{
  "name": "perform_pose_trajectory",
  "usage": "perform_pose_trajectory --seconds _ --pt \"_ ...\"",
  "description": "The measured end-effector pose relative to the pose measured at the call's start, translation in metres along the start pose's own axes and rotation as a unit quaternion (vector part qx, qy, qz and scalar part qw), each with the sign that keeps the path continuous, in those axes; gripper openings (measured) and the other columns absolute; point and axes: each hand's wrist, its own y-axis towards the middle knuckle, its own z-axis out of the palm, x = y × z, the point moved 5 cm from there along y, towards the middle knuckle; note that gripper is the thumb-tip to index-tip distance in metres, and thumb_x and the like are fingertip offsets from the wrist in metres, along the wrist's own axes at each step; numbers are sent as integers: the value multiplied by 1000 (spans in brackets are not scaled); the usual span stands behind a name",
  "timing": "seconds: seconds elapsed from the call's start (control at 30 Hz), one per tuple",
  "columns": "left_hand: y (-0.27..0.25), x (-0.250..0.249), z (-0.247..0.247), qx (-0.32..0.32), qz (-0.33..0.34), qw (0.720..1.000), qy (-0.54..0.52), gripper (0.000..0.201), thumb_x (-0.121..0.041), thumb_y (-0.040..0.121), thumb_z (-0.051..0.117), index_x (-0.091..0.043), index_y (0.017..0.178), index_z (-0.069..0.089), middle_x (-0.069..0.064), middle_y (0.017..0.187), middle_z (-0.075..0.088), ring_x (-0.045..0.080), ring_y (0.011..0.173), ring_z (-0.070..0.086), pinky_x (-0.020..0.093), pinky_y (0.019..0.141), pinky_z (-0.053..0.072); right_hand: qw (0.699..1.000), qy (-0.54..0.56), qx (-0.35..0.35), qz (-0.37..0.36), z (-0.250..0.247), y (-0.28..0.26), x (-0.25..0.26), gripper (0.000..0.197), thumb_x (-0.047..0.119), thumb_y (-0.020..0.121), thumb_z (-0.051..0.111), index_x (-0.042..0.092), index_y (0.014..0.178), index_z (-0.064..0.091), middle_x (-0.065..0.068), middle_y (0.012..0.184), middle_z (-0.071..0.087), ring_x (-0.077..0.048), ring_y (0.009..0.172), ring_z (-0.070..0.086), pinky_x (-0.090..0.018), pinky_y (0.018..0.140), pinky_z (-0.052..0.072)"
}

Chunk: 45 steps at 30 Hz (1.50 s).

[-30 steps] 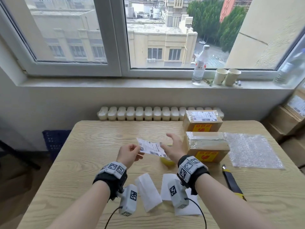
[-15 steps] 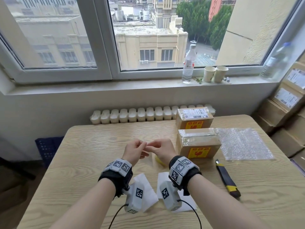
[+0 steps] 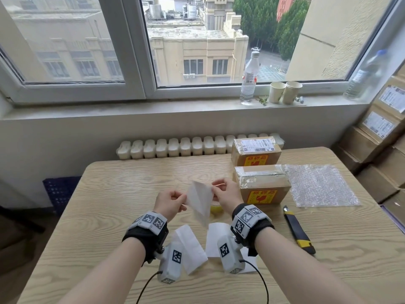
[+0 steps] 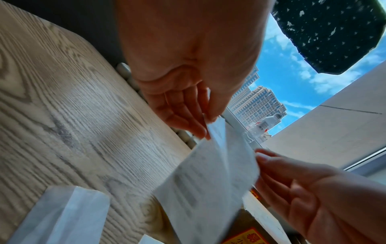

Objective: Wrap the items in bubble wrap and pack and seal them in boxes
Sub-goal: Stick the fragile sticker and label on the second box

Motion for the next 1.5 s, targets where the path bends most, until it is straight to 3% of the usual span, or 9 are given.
perform_pose_trajectory --seconds 0.23,0.43,0.6,0.73,0.87,1.03,1.23,1.33,1.5 --pt "2 27 -8 -39 -18 996 76 7 -5 85 64 -6 78 65 11 73 70 17 57 65 30 64 53 995 -83 -60 -1 -36 1 -10 23 3 91 51 22 79 59 -2 86 63 -22 83 64 -43 79 57" --pt "1 33 -6 -51 -14 989 139 8 -6 87 59 -13 85 62 8 78 68 16 62 67 22 53 46 982 -135 -131 -2 -69 0 -14 21 1 91 46 17 92 60 -6 97 64 -25 91 62 -42 85 52" --pt "9 41 -3 -52 -3 977 206 18 -10 86 59 -23 74 58 4 75 68 20 66 67 30 65 54 976 -146 -160 26 -93 4 -16 27 2 93 41 13 98 65 -5 104 62 -22 100 56 -30 91 44" --pt "13 47 1 -33 -12 973 230 17 -14 86 60 -25 74 58 4 82 68 21 69 67 34 68 55 978 -142 -147 32 -104 12 -16 22 11 94 47 14 103 67 -7 107 66 -25 100 61 -41 94 49" --pt "16 50 11 -8 -22 955 296 4 -21 88 59 -24 88 62 2 96 67 19 81 61 27 67 45 986 -121 -108 29 -105 21 -14 25 8 90 47 15 100 69 -7 107 67 -25 101 63 -45 93 51" --pt "16 34 31 12 -34 935 352 21 -25 92 51 -20 108 64 4 106 66 20 87 59 25 70 42 985 -150 -84 1 -112 26 -3 28 2 88 51 15 105 68 -2 102 66 -19 96 63 -38 90 53" --pt "8 -27 78 108 71 975 183 60 -66 83 39 -18 109 65 -5 105 65 13 100 58 27 83 42 981 -173 -73 -53 -129 33 18 5 21 86 68 17 89 68 6 82 61 -11 81 58 -22 71 46" --pt "3 -55 105 146 109 977 108 59 -69 71 46 -20 97 68 -7 97 68 8 93 62 19 75 44 978 -183 -81 -52 -142 41 18 8 22 85 69 20 81 63 6 94 57 -10 93 53 -27 86 44" --pt "5 -78 140 123 117 985 42 54 -68 82 37 -23 84 67 0 84 70 15 82 67 40 81 54 980 -181 -75 -26 -170 59 5 11 24 85 69 17 87 60 3 86 58 -14 87 56 -27 76 46"
